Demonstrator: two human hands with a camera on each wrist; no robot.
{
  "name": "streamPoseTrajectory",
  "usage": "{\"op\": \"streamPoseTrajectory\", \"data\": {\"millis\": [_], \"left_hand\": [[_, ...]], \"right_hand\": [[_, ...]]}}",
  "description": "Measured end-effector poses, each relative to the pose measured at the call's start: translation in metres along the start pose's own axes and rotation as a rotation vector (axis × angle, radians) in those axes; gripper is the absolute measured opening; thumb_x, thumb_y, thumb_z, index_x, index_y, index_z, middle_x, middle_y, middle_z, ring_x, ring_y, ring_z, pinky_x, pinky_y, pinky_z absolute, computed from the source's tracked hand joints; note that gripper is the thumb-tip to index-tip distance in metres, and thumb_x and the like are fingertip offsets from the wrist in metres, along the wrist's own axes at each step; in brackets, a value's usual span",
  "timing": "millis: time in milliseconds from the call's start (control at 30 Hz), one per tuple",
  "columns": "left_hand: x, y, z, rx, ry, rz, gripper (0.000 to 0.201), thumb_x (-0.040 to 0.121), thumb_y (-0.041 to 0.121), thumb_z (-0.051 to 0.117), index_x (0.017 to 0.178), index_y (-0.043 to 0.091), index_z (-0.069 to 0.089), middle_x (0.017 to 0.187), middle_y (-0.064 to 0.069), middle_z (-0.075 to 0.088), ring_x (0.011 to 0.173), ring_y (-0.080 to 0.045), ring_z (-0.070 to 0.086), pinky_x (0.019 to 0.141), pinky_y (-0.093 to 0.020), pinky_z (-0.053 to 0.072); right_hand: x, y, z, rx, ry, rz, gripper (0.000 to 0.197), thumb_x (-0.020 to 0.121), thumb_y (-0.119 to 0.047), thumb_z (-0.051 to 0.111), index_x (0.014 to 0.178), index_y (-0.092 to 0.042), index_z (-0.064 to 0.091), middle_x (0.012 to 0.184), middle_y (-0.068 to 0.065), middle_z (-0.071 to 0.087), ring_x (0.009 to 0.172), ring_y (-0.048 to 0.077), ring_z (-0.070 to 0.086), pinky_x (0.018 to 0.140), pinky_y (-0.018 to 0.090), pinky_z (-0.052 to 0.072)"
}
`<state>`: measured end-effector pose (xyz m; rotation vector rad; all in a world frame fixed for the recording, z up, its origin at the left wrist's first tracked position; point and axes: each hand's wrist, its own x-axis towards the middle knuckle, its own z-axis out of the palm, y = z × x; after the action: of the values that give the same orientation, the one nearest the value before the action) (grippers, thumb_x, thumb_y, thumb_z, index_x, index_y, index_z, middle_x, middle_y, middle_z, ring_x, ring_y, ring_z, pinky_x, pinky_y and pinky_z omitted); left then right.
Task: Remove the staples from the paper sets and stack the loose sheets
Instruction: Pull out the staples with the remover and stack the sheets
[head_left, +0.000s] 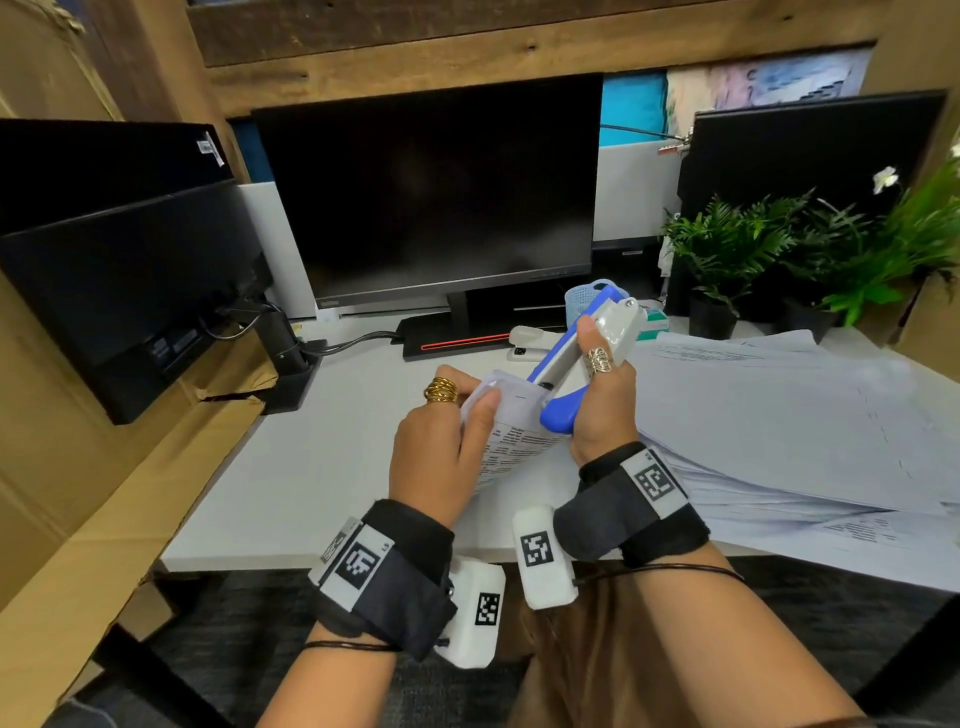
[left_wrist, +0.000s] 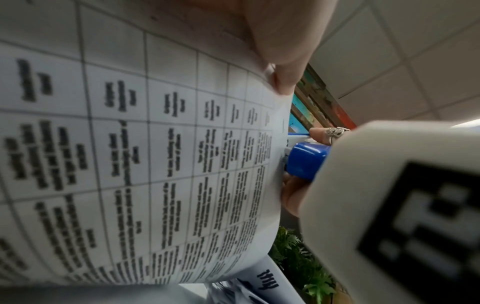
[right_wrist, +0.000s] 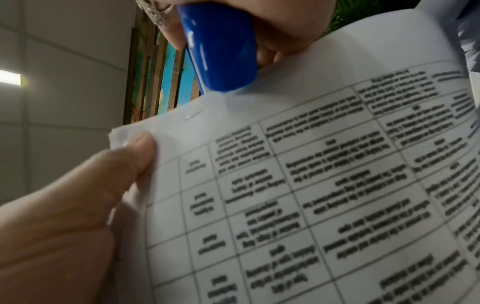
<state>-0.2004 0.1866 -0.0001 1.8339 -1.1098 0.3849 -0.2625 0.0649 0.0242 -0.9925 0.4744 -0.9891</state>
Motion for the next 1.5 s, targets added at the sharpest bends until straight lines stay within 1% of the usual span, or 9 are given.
{"op": "streamPoseTrajectory", "data": {"millis": [200,433,533,633,733,900,1067,1400,1500], "left_hand": [[-0.003,0.000,-0.001,-0.026,0.003,-0.011,0.039,0.089,0.046,0.040,0.088,0.009,0.052,0.073,0.024,0.041,0.058,0.001,0.051,0.052,-0.007,0.038],[-0.002,-0.010,-0.017,-0.018,-0.072,-0.062,0.024,0.079,0.042,0.068,0.091,0.027,0.053,0.077,0.013,0.056,0.069,-0.004,0.056,0.059,-0.008,0.045],[-0.001,-0.006,-0.020,0.172,-0.075,-0.079,0.045,0.081,0.042,0.066,0.053,0.023,0.036,0.050,0.008,0.032,0.045,-0.007,0.034,0.049,-0.008,0.033],[0.001,-0.012,-0.026,0.275,-0.051,-0.147,0.049,0.087,0.045,0.058,0.053,0.024,0.029,0.049,0.008,0.029,0.045,-0.007,0.032,0.047,-0.014,0.032],[0.005,-0.026,-0.033,0.321,-0.004,-0.233,0.050,0.089,0.044,0.055,0.054,0.021,0.029,0.052,0.007,0.032,0.049,-0.009,0.035,0.045,-0.018,0.024],[0.013,-0.048,-0.045,0.264,0.137,-0.348,0.050,0.089,0.041,0.057,0.054,0.019,0.029,0.052,0.003,0.031,0.056,-0.019,0.038,0.053,-0.027,0.026],[0.019,-0.046,-0.053,0.238,0.180,-0.349,0.049,0.088,0.040,0.058,0.059,0.008,0.035,0.055,0.000,0.035,0.058,-0.017,0.038,0.058,-0.028,0.030],[0.008,-0.046,-0.067,0.265,0.160,-0.262,0.051,0.087,0.038,0.059,0.050,0.021,0.027,0.049,0.004,0.030,0.045,-0.006,0.029,0.046,-0.020,0.021],[0.004,-0.042,-0.071,0.232,0.230,-0.098,0.053,0.082,0.028,0.069,0.049,0.024,0.028,0.047,0.015,0.024,0.041,-0.001,0.025,0.045,-0.010,0.022]], "right_hand": [[0.000,0.007,0.007,-0.022,0.026,-0.119,0.007,0.092,-0.026,0.055,0.087,-0.027,0.050,0.079,-0.007,0.054,0.076,0.007,0.056,0.066,0.015,0.049],[-0.006,0.014,0.017,-0.083,-0.018,-0.096,0.016,0.092,-0.025,0.055,0.080,-0.028,0.045,0.074,-0.004,0.052,0.073,0.009,0.056,0.073,0.027,0.050],[-0.006,0.014,0.021,-0.143,-0.049,-0.066,0.017,0.092,-0.029,0.055,0.077,-0.027,0.047,0.071,-0.003,0.051,0.068,0.008,0.054,0.069,0.022,0.048],[0.001,0.014,0.025,-0.103,-0.080,0.014,0.024,0.081,-0.046,0.064,0.090,-0.025,0.059,0.088,0.008,0.065,0.087,0.017,0.060,0.083,0.035,0.050],[0.014,0.008,0.014,-0.063,-0.007,-0.011,0.026,0.086,-0.031,0.065,0.107,-0.021,0.053,0.087,-0.007,0.063,0.086,0.010,0.062,0.077,0.025,0.052],[0.030,0.010,-0.027,-0.647,-0.001,0.131,0.040,0.088,-0.019,0.060,0.117,-0.006,0.036,0.124,0.014,0.052,0.109,0.027,0.052,0.098,0.039,0.042],[0.032,0.035,-0.043,-1.381,-0.202,0.266,0.040,0.092,-0.024,0.052,0.120,0.004,0.049,0.127,0.021,0.052,0.114,0.034,0.051,0.083,0.028,0.038],[0.031,0.043,-0.022,-1.669,-0.269,0.132,0.042,0.092,-0.034,0.055,0.119,-0.002,0.053,0.125,0.016,0.056,0.113,0.030,0.055,0.088,0.032,0.044],[0.016,0.031,-0.003,-1.491,-0.328,-0.338,0.057,0.087,-0.037,0.063,0.135,-0.011,0.044,0.135,0.009,0.050,0.124,0.026,0.045,0.100,0.032,0.037]]}}
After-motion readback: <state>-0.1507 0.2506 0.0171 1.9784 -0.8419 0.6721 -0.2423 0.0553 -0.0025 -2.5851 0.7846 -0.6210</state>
